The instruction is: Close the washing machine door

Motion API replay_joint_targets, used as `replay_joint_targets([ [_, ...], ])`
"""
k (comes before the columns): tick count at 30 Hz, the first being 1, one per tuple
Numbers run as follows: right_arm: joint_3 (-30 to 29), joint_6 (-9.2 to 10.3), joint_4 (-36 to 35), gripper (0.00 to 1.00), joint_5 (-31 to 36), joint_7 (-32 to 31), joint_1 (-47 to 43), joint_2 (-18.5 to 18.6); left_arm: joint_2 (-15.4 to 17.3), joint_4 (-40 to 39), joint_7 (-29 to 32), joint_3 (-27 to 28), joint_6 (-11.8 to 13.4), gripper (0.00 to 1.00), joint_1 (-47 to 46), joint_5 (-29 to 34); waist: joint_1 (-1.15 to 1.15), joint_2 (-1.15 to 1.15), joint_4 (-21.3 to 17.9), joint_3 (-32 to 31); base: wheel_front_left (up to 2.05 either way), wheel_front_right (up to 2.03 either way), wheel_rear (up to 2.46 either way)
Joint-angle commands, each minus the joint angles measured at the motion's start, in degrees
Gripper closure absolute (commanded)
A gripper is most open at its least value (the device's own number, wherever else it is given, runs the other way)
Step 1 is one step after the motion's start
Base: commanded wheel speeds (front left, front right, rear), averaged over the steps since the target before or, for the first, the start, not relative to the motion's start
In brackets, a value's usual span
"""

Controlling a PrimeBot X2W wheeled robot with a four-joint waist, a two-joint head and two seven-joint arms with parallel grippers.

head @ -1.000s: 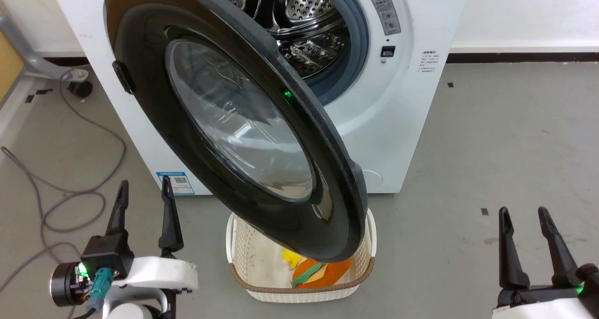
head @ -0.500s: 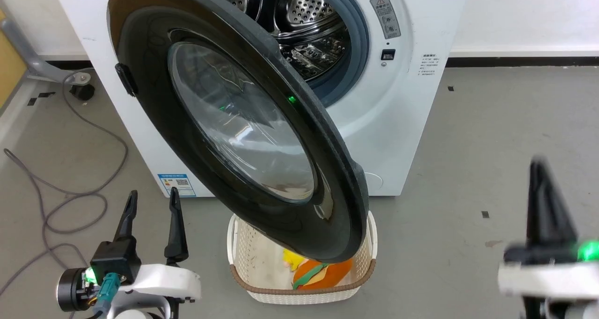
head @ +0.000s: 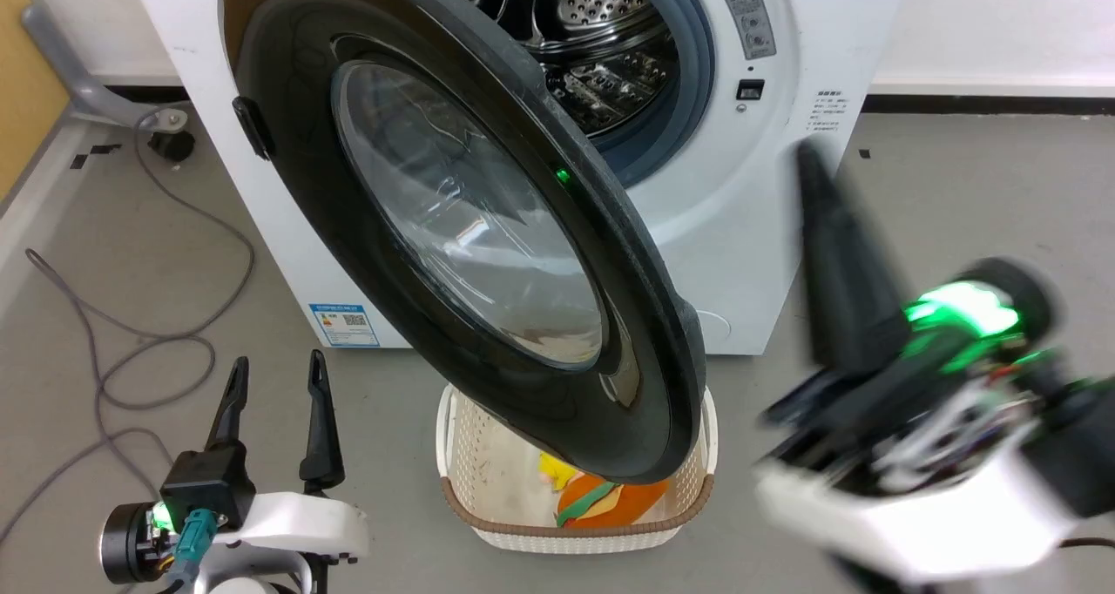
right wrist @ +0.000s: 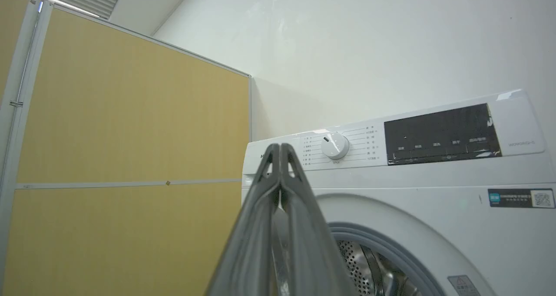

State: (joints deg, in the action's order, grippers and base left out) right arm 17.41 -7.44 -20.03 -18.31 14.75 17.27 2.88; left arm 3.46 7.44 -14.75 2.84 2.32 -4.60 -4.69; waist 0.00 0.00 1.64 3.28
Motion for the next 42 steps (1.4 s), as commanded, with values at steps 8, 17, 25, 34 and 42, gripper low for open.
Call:
replay_joint_targets([
  [8, 16.58, -0.05, 2.71, 1.00, 1.20, 0.25, -0.98, 3.85, -0.33, -0.60, -0.25, 1.39, -0.44, 0.00, -0.01, 0.36, 0.00, 0.00, 0.03, 1.25, 0.00, 0.00, 0.00],
  [17, 25.79, -0.05, 12.65, 1.00, 4.80, 0.25, -3.50, 10.67, -0.48, -1.03, -0.25, 1.03, -0.19, 0.00, -0.91, 0.67, 0.00, 0.00, 0.56, 2.61, 0.00, 0.00, 0.00],
  [25, 22.76, -0.05, 20.65, 1.00, 7.74, 0.25, -2.39, 12.76, -0.54, -1.30, -0.25, 0.87, -0.09, 0.00, -1.78, 0.78, 0.00, 0.00, 1.18, 4.50, 0.00, 0.00, 0.00],
  [34, 13.32, -0.05, 25.12, 1.00, 9.77, 0.25, 1.07, 12.94, -0.56, -1.55, -0.25, 0.24, 0.24, 0.00, -3.30, 0.13, 0.00, 0.00, 2.17, 7.64, 0.00, 0.00, 0.00],
  [42, 2.89, -0.05, 27.19, 1.00, 11.14, 0.25, 6.07, 12.78, -0.57, -2.75, -0.25, -0.66, 0.78, 0.00, -5.47, -0.63, 0.00, 0.00, 2.94, 12.59, 0.00, 0.00, 0.00],
])
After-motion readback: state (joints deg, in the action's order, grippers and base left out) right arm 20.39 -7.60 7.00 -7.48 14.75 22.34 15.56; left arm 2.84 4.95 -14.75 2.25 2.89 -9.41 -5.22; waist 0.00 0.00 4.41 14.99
